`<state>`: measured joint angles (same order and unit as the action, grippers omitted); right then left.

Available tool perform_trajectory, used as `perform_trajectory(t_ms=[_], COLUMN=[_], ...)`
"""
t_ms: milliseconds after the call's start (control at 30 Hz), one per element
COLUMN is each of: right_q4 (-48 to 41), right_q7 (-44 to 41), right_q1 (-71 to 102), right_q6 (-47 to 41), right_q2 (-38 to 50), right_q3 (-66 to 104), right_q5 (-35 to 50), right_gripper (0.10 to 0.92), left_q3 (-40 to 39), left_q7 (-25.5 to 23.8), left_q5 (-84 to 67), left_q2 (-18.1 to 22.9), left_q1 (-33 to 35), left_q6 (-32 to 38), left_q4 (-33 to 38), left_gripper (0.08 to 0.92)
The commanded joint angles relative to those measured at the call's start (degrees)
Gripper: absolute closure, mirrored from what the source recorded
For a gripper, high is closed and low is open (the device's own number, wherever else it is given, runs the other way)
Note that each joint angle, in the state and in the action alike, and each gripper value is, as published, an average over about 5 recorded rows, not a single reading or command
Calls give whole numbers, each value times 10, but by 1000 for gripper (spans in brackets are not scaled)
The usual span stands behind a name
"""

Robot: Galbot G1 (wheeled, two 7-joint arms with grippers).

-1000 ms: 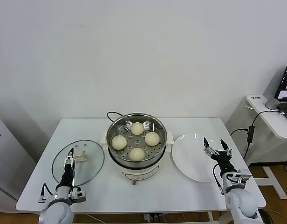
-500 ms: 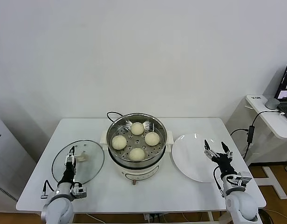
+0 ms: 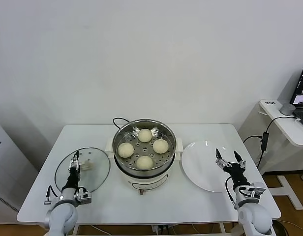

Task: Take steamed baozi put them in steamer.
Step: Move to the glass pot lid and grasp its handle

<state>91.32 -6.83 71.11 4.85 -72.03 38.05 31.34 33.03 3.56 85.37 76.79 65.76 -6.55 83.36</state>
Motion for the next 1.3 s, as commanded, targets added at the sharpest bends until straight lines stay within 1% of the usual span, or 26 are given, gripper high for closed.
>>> perform_trajectory(t_ms=[33,367,733,800,933,1300], right_q4=[-1,-4,-9,-10,-12,-15], right_q7=[0,0,0,0,0,-1], right_q1=[0,-2,-7,-7,-6,-9], right_q6=[1,-2,-2,-2,-1,0], right_q2=[-1,0,-4,-3,-3,-5], right_q3=[0,1,-1,-1,-1,-2], right_q5=[-3,-6,-11,-11,-11,-15], right_gripper=[203,203,203,203,203,203], left_q3=[-2,-2,-1,-2,-4,-8], left_q7=[-1,-2,-1,-2,-4,-9], left_q5=[1,1,-17,-18,-21,-42], left_q2=[0,-1,0,-1,-1,-1], left_q1=[-25,-48,-56,-55,-52,-44], left_q6=[0,-5,-7,-5,-3,-27], left_q4=[-19,-48,-58,-60,-61,-56], left_gripper=[177,177,177,192,284,604])
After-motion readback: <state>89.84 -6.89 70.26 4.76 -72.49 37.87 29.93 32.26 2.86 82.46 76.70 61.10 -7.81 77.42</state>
